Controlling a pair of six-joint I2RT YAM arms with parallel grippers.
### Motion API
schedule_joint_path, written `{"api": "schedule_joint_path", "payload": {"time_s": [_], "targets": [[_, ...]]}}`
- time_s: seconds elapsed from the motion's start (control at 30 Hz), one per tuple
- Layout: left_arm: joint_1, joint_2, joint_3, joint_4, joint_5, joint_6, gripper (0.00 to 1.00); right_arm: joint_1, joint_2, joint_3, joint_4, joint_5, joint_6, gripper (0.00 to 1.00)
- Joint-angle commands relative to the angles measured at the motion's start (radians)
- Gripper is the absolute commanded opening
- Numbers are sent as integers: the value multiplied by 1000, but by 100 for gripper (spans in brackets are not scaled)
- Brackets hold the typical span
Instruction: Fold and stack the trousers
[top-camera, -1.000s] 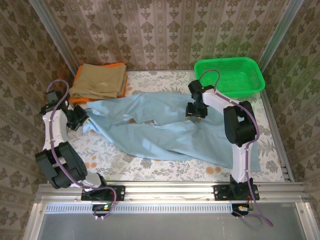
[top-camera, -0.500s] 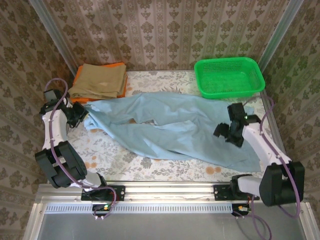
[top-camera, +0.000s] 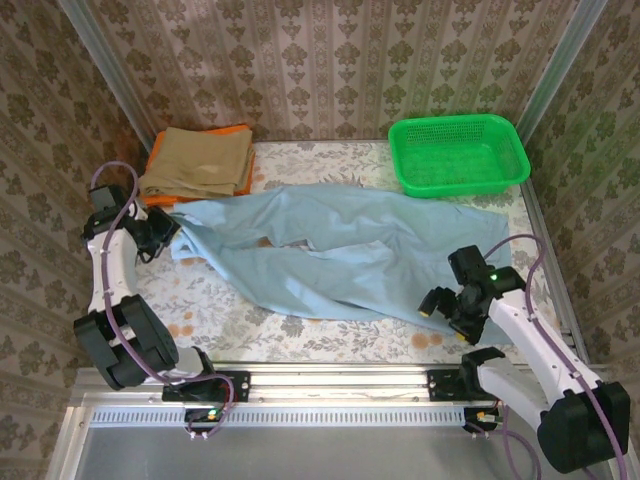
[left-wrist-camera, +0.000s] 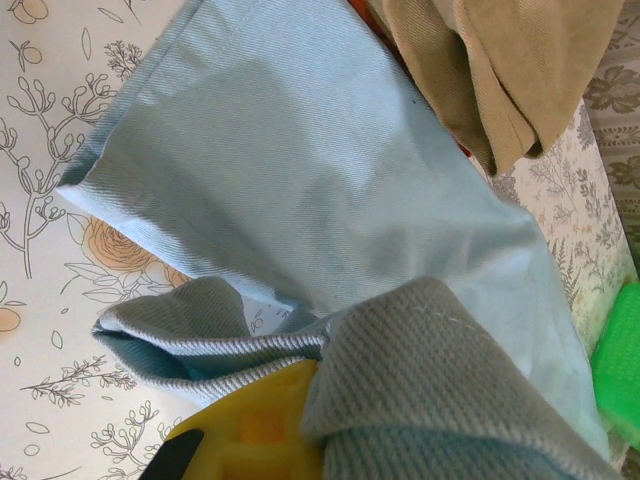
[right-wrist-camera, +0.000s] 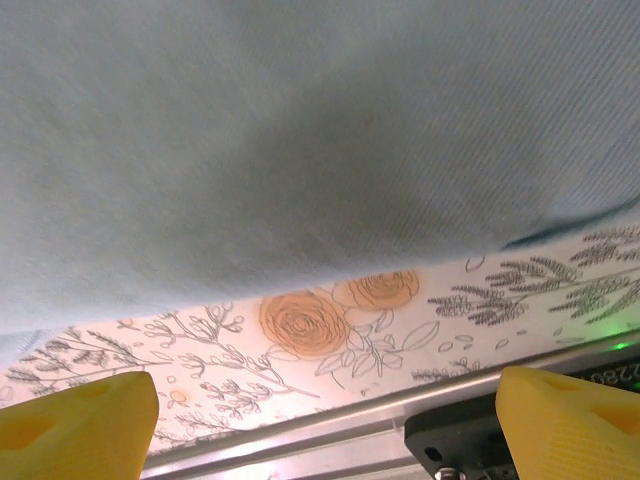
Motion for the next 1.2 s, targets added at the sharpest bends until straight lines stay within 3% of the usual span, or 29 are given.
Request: {"api": "schedule_joint_path", "payload": {"time_s": [0.0,0.17,0.3,0.4,0.5,0.57,0.7,0.77,1.0,1.17], "targets": [[8,-37,-17,23,30,-14,0,13,7,-54,-5,-59,100,89],[7,-52,-29,26,37,-12,0,22,-18,-141,95,-70,201,83],[7,-54,-26,22,41,-10,0,19,19,-109,149,21,210,82],[7,-55,-25,27,44,-10,0,8,70,-107,207,49,201,71],[6,-57,-20,27,52,-13,0,8,131,-108,256,70,186,51],[7,-57,-15,26,52,-14,0,5,148,-105,267,83,176,31],[7,-58,-11,26,51,-16,0,6,116,-69,227,128,149,14],[7,-60,-6,27,51,-20,0,3,89,-48,197,148,131,0],[5,-75,33,-1,45,-17,0,5,29,88,115,166,47,0],[-15,-51,84,-19,24,-15,0,-37,134,181,146,154,-57,0]]}}
